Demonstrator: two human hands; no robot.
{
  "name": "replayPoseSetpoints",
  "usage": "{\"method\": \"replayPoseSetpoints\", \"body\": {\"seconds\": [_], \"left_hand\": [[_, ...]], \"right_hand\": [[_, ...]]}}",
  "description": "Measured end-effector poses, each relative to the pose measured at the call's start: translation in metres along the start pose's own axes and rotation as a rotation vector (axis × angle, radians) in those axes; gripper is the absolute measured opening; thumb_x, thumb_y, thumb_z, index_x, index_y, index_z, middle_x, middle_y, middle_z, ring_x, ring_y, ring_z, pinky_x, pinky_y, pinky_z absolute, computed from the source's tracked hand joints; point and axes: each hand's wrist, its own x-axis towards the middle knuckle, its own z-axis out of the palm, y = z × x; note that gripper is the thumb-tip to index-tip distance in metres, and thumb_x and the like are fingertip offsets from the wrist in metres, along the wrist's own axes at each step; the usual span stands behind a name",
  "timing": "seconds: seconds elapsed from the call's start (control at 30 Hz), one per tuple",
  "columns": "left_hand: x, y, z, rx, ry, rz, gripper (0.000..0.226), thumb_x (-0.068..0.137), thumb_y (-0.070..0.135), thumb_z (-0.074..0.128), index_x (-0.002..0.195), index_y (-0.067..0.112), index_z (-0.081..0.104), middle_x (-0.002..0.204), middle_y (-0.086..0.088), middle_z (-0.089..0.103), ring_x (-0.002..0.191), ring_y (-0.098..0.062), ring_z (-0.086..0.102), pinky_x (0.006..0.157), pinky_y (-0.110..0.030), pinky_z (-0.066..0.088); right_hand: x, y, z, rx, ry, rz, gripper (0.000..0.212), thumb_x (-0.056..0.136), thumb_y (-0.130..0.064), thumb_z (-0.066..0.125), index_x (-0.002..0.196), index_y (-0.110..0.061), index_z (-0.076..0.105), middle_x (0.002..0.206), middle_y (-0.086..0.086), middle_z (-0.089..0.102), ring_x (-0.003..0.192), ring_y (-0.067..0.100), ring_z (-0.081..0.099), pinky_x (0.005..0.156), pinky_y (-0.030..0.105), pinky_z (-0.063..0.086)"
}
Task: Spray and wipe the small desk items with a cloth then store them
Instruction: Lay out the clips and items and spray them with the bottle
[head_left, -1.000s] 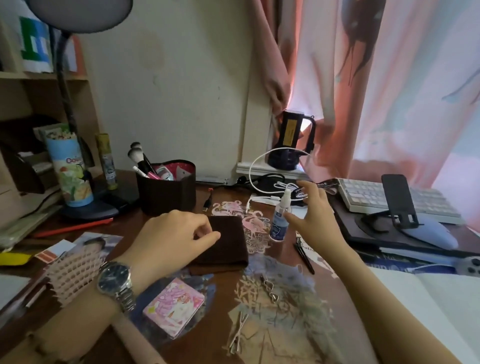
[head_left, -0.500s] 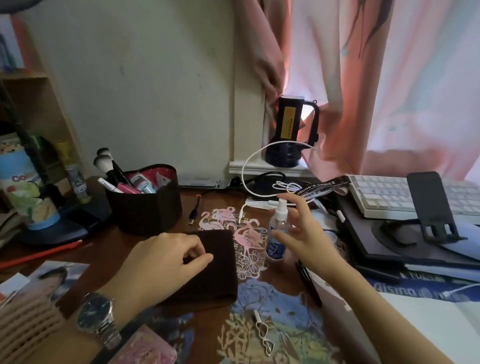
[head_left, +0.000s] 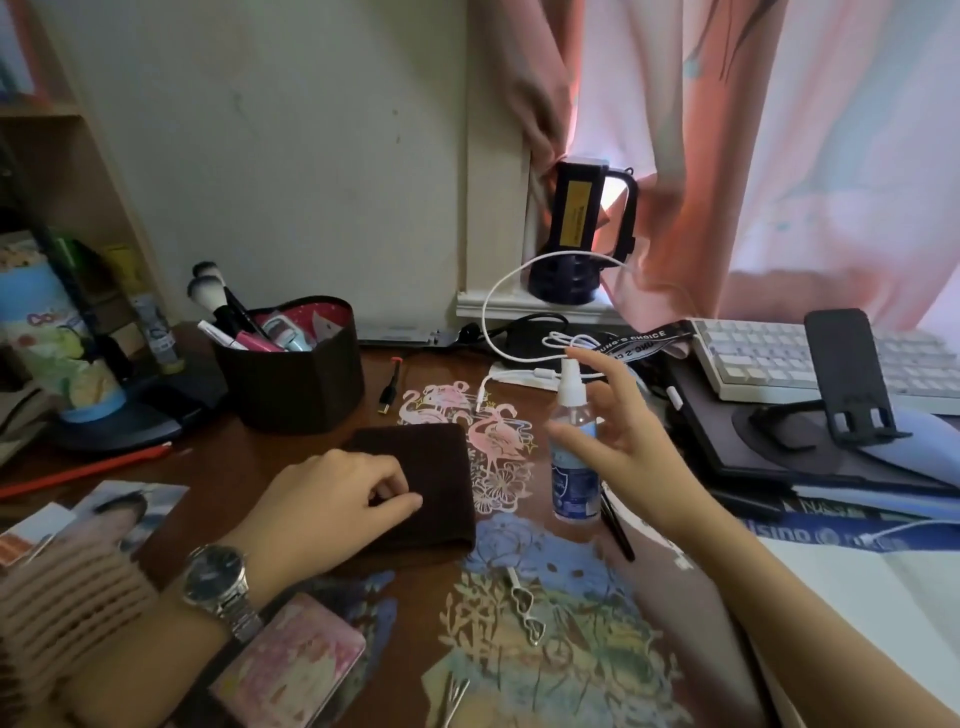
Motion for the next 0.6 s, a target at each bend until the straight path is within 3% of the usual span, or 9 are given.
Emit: {"method": "replayPoseSetpoints", "body": {"seconds": [0.13, 0.33, 0.47, 0.6], "left_hand": [[-0.025, -0.004, -0.011, -0.025, 0.053, -0.015, 0.028, 0.084, 0.063, 0.048, 0.091, 0.04, 0.063, 0.085, 0.024, 0.061, 0.082, 0.005, 0.058, 0.074, -0.027, 0.053], [-0.074, -0.014, -0.011, -0.066, 0.113, -0.058, 0.027, 0.083, 0.06, 0.051, 0.094, 0.039, 0.063, 0.084, 0.023, 0.061, 0.082, 0.001, 0.058, 0.075, -0.032, 0.053], [-0.105, -0.021, 0.001, -0.085, 0.055, -0.114, 0.038, 0.08, 0.065, 0.051, 0.108, 0.04, 0.057, 0.101, 0.022, 0.059, 0.093, -0.002, 0.057, 0.08, -0.03, 0.052], [-0.123, -0.028, 0.011, -0.105, -0.007, -0.145, 0.058, 0.071, 0.072, 0.056, 0.119, 0.042, 0.046, 0.117, 0.021, 0.054, 0.105, -0.004, 0.053, 0.088, -0.032, 0.049]], "right_hand": [[-0.025, -0.021, 0.003, -0.051, 0.021, -0.047, 0.051, 0.089, -0.033, 0.062, 0.133, -0.041, 0.037, 0.092, 0.017, 0.052, 0.078, 0.041, 0.054, 0.072, 0.062, 0.047], [-0.067, -0.046, 0.013, -0.065, -0.036, -0.06, 0.049, 0.089, -0.029, 0.058, 0.132, -0.038, 0.035, 0.094, 0.006, 0.055, 0.079, 0.031, 0.065, 0.073, 0.056, 0.054], [-0.092, -0.059, 0.02, -0.105, -0.049, -0.058, 0.05, 0.085, -0.035, 0.059, 0.129, -0.04, 0.038, 0.101, 0.0, 0.055, 0.077, 0.021, 0.064, 0.072, 0.048, 0.056], [-0.111, -0.067, 0.023, -0.077, -0.013, -0.056, 0.05, 0.083, -0.031, 0.061, 0.129, -0.038, 0.04, 0.099, 0.007, 0.054, 0.077, 0.019, 0.06, 0.067, 0.04, 0.057]]}}
